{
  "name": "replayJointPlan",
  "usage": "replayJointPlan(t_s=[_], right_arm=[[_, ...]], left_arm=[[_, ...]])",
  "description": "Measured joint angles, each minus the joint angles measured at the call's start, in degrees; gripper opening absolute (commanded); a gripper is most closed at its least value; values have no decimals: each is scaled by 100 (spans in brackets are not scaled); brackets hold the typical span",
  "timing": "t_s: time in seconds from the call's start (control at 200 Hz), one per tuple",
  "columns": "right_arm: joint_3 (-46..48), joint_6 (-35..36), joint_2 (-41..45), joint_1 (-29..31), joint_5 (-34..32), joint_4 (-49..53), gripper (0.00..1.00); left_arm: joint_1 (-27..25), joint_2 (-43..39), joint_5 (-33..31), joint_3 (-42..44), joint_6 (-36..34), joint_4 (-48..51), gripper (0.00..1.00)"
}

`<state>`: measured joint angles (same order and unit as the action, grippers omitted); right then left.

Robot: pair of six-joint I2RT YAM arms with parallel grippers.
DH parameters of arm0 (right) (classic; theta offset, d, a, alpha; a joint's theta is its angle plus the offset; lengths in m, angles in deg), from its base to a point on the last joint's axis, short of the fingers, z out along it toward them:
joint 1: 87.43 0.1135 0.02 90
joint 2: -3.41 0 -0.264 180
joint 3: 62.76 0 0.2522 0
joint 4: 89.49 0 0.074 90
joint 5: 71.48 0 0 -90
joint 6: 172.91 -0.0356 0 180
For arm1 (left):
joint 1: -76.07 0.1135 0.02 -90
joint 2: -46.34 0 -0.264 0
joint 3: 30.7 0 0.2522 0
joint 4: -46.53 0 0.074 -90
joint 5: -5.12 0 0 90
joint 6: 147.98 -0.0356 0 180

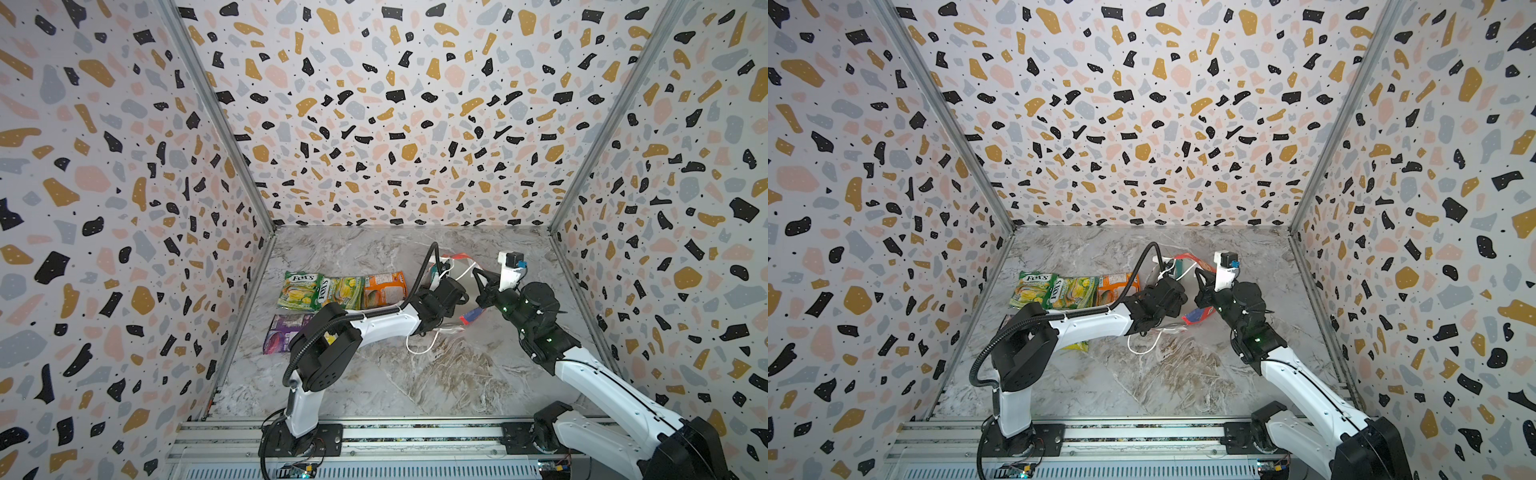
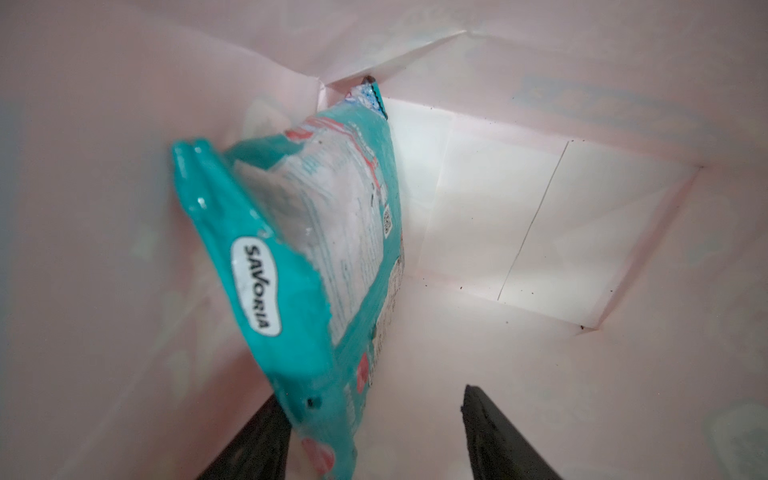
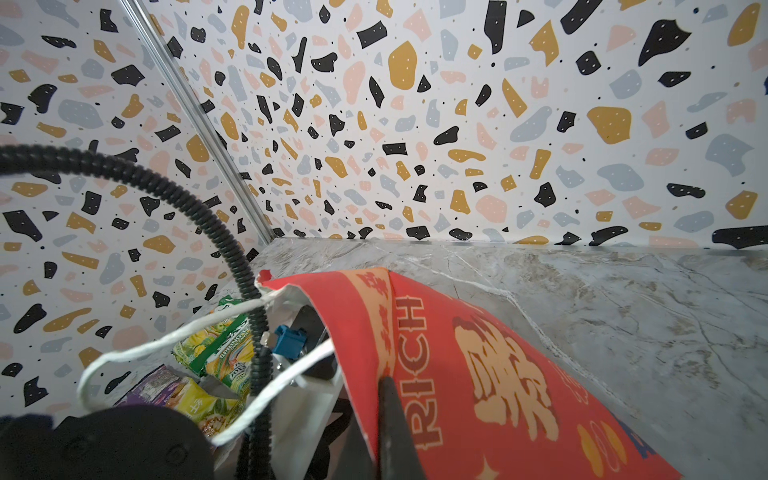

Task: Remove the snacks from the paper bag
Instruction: 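Lower the left gripper and close it on the teal pack, then pull the teal pack up out of the bag with the left gripper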

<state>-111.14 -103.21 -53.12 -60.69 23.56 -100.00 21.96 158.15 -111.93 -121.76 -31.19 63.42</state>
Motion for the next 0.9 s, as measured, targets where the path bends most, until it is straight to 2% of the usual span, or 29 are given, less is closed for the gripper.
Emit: replayJointPlan(t_s=[0.265, 0.516, 0.581, 0.631, 0.901], right_arm=[[81, -17, -15, 0, 142, -162, 0], [116, -48, -42, -94, 256, -302, 0], [125, -68, -42, -133, 280, -326, 0], [125, -79, -42, -162, 293, -326, 0], [136, -151, -42, -256, 310, -358, 0]], left_arm=[[13, 332, 330, -214, -306, -361, 51], [15, 437, 664, -238, -581, -667, 13], [17, 437, 706, -234, -651, -708, 11], [17, 435, 728, -221, -693, -737, 1], [42, 61, 800, 170, -966, -831, 0]])
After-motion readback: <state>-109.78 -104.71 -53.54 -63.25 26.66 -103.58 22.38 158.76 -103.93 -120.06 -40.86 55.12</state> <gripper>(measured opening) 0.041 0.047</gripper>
